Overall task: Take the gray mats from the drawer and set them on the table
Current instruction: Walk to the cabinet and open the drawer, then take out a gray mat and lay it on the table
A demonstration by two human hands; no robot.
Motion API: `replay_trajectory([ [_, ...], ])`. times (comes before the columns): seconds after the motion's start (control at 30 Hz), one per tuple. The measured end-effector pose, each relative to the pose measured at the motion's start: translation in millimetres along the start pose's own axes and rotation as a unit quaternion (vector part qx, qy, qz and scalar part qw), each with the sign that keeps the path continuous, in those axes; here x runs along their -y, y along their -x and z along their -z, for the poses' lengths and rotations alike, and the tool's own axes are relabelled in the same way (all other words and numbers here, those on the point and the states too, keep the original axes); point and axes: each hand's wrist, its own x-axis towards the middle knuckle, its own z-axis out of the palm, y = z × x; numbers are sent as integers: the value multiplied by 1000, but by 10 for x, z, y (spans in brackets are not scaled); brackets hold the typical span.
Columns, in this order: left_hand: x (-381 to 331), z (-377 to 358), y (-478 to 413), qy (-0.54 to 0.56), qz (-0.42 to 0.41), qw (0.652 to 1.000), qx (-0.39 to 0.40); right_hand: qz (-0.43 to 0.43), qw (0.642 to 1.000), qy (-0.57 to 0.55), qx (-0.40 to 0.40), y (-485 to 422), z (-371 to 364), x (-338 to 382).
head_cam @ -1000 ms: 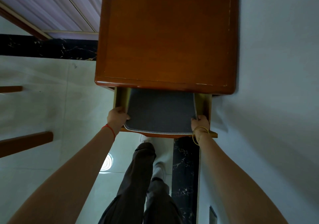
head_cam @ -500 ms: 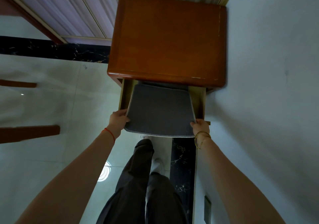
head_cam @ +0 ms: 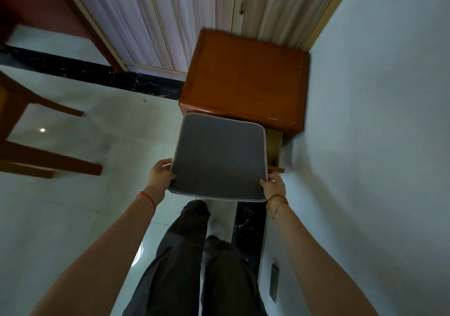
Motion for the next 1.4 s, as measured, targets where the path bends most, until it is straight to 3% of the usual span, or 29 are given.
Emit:
replay_trajectory([
  [0.27, -40, 925, 998, 139, -100, 984, -41, 101, 992, -25, 77, 989, -61, 509],
  [0.6, 421, 2351, 2082, 265, -124, 943, -158, 211, 954, 34, 208, 2323, -704, 1009],
  [0.87, 895, 3341, 2615, 326, -128, 906, -238, 256, 929, 59, 260, 3296, -1451, 1012],
  [1.17, 1192, 4198, 2813, 327, -161, 900, -240, 296, 904, 4, 309, 3962, -1945, 912],
  [1.4, 975, 4468, 2566, 336, -172, 897, -228, 305, 899, -9, 315, 4005, -2216, 1205],
])
